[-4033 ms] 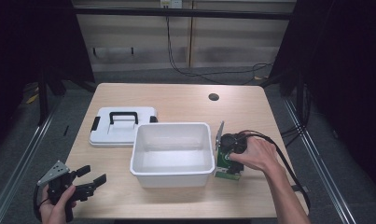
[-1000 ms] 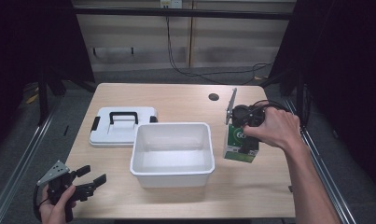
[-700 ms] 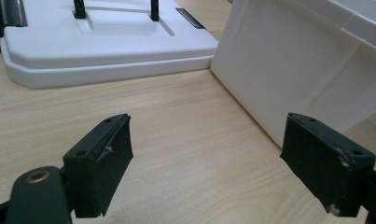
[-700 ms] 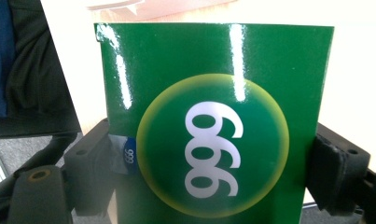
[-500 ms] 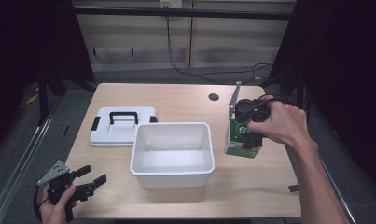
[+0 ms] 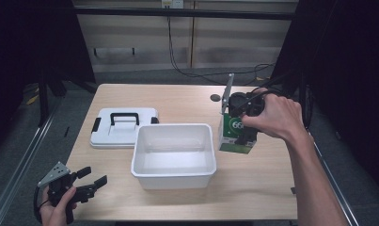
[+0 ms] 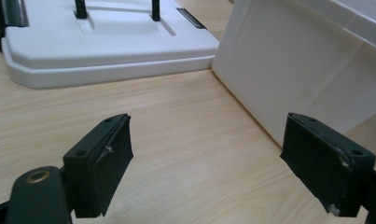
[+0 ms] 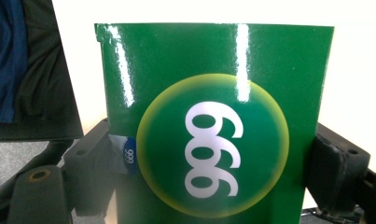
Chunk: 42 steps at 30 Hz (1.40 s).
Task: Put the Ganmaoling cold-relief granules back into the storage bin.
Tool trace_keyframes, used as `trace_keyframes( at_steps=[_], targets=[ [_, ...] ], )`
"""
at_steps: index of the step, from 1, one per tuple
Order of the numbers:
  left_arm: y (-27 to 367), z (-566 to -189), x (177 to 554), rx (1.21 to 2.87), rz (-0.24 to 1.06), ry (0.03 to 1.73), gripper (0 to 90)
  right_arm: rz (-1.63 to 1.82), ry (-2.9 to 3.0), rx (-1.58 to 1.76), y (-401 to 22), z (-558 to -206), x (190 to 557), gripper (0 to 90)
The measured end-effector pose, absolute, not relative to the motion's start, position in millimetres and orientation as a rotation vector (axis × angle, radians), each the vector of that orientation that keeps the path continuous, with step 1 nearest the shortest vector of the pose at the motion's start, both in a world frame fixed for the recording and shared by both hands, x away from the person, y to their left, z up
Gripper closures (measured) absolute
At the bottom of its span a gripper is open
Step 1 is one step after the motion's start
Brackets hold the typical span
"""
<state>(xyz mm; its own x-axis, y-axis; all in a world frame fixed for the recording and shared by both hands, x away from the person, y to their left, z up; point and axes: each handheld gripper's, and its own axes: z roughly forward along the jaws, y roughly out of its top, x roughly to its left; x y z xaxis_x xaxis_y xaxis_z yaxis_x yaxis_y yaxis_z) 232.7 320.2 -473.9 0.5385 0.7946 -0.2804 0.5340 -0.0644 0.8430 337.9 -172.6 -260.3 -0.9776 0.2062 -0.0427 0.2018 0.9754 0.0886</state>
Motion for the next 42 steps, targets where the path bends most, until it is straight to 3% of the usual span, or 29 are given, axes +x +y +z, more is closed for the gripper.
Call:
trace_keyframes(
  at_steps=[42],
  targets=[
    [317.7,-472.8,231.6,1.74,0.313,1.101,16.0,0.1,3.144,0.07,-78.8,-283.7,359.4,16.1]
  ],
)
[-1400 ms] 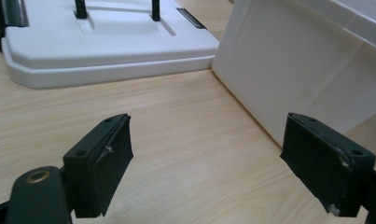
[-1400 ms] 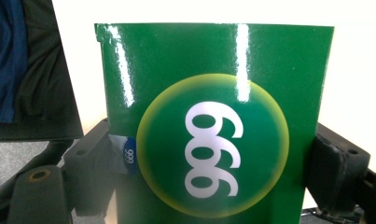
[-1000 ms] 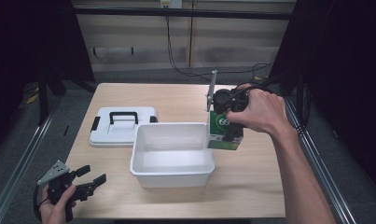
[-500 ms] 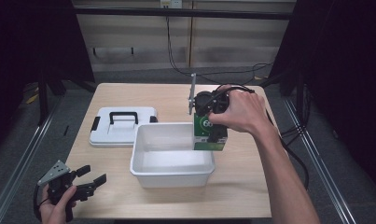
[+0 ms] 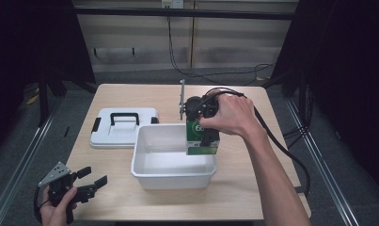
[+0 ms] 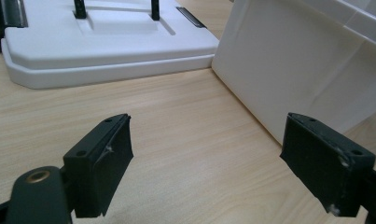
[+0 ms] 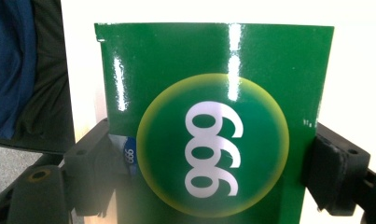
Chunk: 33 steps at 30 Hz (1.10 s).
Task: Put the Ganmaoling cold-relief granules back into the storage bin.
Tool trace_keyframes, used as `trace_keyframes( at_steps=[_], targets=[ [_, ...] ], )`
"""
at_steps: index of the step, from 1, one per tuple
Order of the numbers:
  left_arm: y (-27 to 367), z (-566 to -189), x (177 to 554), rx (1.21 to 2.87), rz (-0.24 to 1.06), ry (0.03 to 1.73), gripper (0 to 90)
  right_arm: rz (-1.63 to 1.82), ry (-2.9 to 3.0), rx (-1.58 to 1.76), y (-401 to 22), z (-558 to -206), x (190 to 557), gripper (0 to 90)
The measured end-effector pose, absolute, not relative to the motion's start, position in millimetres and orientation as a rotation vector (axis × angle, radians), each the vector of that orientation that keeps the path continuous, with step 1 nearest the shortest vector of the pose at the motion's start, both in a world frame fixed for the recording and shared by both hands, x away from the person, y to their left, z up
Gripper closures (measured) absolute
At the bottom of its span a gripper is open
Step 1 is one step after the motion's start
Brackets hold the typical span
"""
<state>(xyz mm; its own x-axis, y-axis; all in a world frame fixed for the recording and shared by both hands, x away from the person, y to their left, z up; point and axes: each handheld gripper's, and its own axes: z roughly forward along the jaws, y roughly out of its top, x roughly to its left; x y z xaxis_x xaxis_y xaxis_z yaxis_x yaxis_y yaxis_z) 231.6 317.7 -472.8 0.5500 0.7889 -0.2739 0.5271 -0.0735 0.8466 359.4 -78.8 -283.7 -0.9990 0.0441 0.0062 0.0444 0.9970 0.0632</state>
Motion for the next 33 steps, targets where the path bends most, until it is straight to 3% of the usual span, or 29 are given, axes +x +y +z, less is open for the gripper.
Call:
trace_keyframes(
  at_steps=[18,33],
  targets=[
    [318.5,-472.3,231.3,1.745,0.313,1.096,16.0,-0.073,-3.104,-0.044,-58.2,-314.0,367.0,16.1],
    [318.1,-472.4,230.8,1.745,0.311,1.095,16.0,-0.078,-3.058,-0.077,-67.5,-362.1,370.6,15.9]
  ],
)
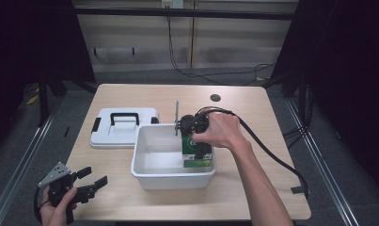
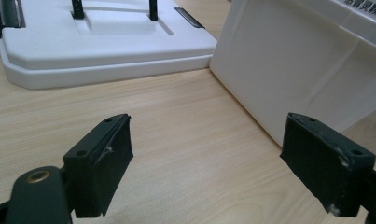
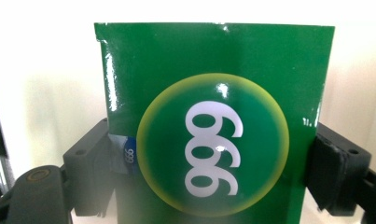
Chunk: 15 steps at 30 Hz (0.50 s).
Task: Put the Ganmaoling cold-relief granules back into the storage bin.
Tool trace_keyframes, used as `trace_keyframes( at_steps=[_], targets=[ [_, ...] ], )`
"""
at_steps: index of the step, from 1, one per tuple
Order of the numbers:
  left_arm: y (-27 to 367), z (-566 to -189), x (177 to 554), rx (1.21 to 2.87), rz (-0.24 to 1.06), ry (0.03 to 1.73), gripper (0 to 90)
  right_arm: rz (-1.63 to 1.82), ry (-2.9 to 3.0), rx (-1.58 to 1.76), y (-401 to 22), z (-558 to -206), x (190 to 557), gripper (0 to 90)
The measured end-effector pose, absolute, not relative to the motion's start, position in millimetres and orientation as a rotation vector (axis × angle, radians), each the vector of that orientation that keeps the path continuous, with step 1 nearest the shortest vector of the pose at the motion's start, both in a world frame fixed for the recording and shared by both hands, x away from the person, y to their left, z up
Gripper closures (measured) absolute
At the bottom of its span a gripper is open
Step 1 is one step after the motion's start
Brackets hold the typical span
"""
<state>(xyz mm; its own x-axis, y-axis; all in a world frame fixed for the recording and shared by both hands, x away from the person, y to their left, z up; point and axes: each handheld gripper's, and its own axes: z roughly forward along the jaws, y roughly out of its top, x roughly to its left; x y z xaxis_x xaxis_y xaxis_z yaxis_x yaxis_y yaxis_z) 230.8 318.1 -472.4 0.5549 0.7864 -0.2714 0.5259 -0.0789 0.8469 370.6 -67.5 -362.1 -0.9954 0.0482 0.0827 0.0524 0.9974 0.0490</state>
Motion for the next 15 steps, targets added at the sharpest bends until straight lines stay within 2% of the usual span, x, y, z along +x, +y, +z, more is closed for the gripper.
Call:
trace_keyframes(
  at_steps=[15],
  targets=[
    [317.5,-472.3,230.9,1.743,0.305,1.093,16.0,-0.066,-3.063,-0.105,-64.4,-394.3,374.0,15.7]
  ],
)
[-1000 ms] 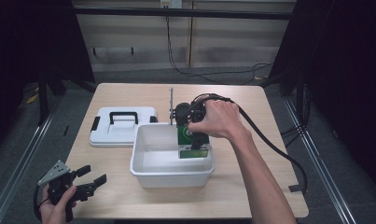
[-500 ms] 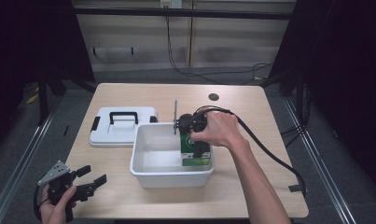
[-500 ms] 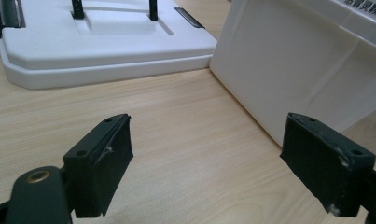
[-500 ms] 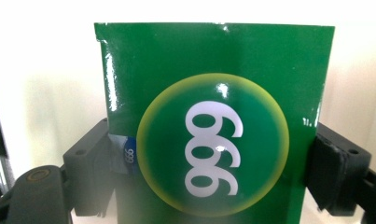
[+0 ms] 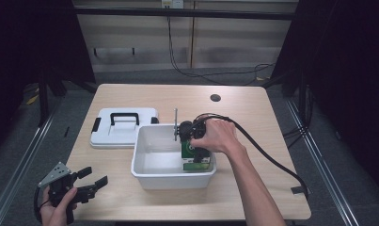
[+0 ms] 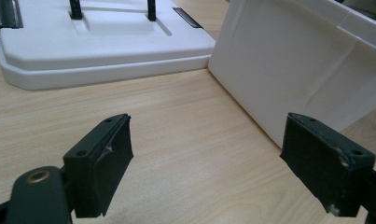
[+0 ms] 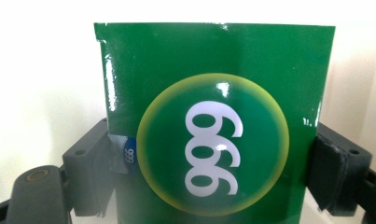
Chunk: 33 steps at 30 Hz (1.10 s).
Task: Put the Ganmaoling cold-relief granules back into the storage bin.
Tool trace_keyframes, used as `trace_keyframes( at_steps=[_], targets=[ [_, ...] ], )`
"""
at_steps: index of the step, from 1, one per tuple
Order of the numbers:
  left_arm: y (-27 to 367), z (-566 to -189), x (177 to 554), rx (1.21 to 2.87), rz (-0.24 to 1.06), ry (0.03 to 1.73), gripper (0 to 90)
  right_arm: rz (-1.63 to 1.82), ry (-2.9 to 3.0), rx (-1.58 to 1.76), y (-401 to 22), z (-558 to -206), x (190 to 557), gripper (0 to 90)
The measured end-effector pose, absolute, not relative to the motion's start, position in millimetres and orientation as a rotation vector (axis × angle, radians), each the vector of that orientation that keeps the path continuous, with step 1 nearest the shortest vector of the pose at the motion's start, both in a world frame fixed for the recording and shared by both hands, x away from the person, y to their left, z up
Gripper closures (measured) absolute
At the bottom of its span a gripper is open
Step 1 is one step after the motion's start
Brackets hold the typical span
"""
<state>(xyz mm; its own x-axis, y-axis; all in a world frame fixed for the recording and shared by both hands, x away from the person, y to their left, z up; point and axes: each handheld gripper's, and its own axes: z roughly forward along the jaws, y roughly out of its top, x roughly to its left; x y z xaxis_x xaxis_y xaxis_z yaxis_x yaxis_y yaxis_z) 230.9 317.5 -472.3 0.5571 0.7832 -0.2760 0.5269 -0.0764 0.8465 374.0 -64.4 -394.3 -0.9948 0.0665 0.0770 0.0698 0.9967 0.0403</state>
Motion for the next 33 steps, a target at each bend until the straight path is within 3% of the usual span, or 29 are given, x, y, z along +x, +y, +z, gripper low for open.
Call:
trace_keyframes(
  at_steps=[33],
  targets=[
    [316.6,-472.4,232.4,1.747,0.309,1.094,16.0,0.055,-3.038,-0.104,-58.8,-420.9,373.5,13.1]
  ],
)
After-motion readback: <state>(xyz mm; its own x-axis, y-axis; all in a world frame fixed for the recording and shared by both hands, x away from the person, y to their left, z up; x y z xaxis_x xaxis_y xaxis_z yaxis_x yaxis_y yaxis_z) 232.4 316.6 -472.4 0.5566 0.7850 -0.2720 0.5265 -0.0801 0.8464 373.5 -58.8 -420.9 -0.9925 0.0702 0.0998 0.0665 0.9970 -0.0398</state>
